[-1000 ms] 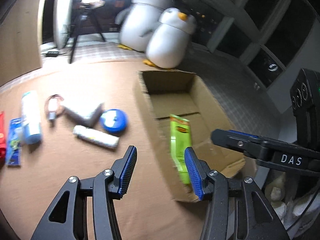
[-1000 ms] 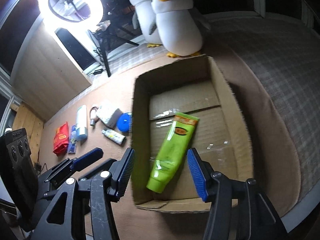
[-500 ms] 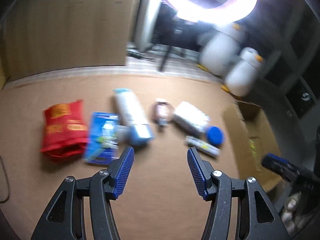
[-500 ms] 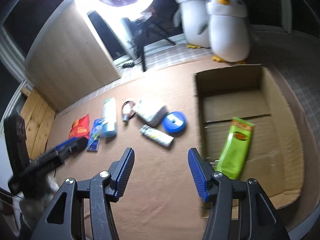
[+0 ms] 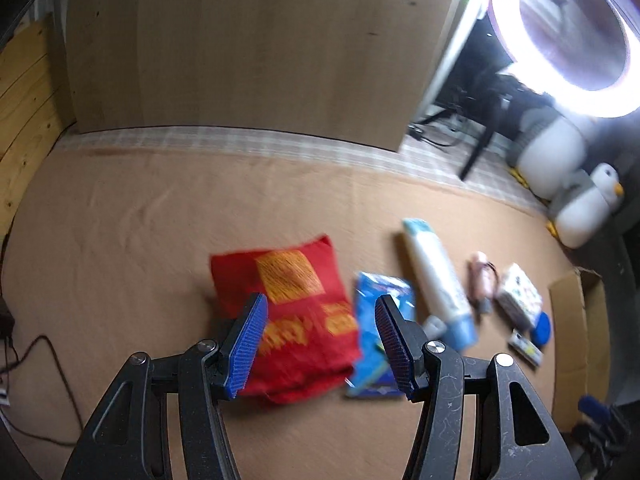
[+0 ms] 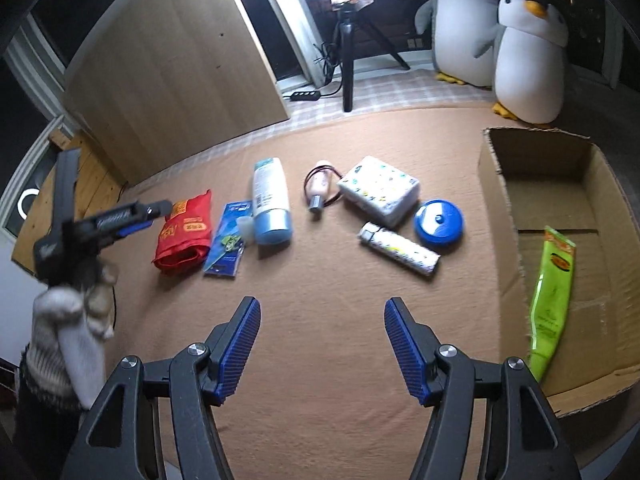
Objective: Organize objects
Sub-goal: 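Move the left tool back to the red drawstring bag, then close the left tool on the red bag and lift it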
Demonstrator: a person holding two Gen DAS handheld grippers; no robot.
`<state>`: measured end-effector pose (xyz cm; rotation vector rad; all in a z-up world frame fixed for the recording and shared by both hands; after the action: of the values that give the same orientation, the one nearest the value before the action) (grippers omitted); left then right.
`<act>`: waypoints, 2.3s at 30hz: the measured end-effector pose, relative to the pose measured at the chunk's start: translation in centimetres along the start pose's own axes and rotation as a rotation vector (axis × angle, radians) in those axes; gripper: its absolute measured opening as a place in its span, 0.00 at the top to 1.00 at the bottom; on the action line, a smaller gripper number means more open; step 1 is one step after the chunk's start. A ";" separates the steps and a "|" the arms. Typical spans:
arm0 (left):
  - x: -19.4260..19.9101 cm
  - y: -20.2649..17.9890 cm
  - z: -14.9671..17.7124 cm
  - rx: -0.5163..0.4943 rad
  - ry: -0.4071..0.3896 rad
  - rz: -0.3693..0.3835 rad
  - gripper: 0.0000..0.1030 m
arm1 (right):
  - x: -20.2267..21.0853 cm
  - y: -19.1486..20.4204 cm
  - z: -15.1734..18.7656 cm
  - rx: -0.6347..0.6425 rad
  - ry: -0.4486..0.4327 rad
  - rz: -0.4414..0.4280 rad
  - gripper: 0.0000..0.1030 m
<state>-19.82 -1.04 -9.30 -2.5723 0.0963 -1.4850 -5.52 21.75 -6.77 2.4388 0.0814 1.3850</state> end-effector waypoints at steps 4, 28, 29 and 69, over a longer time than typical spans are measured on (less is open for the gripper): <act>-2.1 1.7 -2.1 0.025 0.031 -0.013 0.42 | -0.6 0.9 0.0 0.002 0.010 0.001 0.41; -7.1 3.7 -0.3 0.023 0.094 -0.012 0.46 | -1.2 2.0 0.4 0.014 0.045 -0.005 0.41; -7.0 3.9 0.1 0.030 0.093 -0.005 0.46 | -1.2 2.1 0.4 0.018 0.045 -0.010 0.41; 4.4 -1.9 14.4 -0.024 0.109 0.219 0.19 | -4.1 2.3 3.4 0.002 0.161 -0.159 0.41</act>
<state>-5.20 1.88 -12.25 -2.4055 0.3979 -1.5477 -5.04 17.82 -11.02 2.2637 0.3077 1.5054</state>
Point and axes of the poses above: each gripper's, at about its wrist camera, not at the fingertips, and x roughly against the way its jaws point, y to its left, z to its underside, the point moved 1 cm from there along -x, roughly the way its jaws point, and after that the axes turned 1 degree about -y, right-handed, at the moved point
